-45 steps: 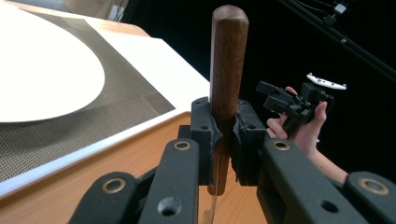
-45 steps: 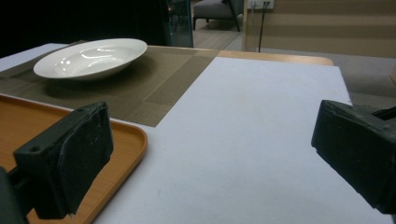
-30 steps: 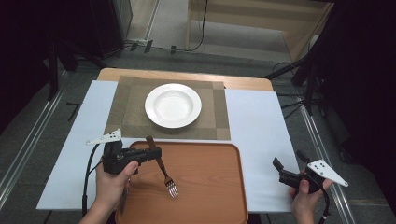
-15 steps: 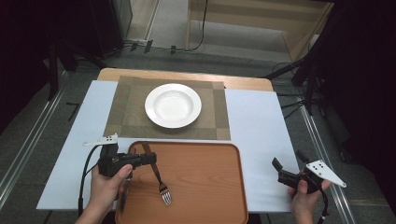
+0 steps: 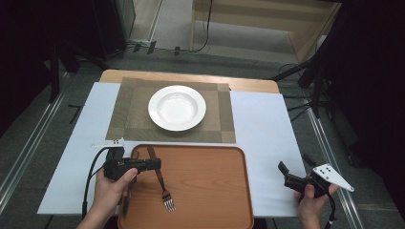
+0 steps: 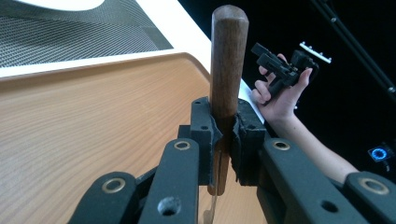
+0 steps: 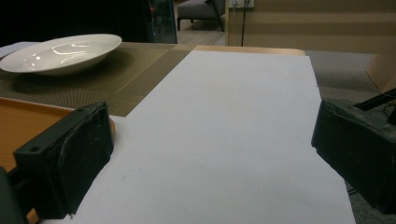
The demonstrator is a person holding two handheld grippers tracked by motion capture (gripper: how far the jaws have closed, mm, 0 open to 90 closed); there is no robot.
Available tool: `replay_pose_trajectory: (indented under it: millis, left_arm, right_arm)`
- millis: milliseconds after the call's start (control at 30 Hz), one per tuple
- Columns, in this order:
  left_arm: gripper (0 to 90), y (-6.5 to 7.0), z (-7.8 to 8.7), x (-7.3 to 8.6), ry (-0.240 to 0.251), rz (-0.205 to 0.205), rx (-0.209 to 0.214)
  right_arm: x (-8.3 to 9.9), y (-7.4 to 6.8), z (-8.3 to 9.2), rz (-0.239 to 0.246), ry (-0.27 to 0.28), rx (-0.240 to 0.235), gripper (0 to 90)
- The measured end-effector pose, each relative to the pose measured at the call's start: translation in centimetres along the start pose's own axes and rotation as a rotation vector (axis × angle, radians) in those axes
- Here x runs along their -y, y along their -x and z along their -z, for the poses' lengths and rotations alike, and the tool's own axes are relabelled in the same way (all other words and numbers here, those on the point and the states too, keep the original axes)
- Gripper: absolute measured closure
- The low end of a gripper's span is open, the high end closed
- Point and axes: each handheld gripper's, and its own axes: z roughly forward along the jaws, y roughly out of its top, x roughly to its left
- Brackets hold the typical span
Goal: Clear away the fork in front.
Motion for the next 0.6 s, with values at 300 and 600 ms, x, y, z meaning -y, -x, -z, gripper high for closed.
replay_pose_trajectory:
  millis: [300, 600]
  left_arm:
    - [79.2, -1.0, -0.1, 0.0, 0.002, 0.023, -0.004]
    - [75.0, -1.2, -0.3, 0.2, -0.003, -0.040, -0.084]
  right_arm:
    - [0.0, 0.1, 0.0, -0.004, 0.001, 0.003, 0.0]
    - [0.0, 0.2, 0.0, -0.021, 0.006, -0.001, 0.0]
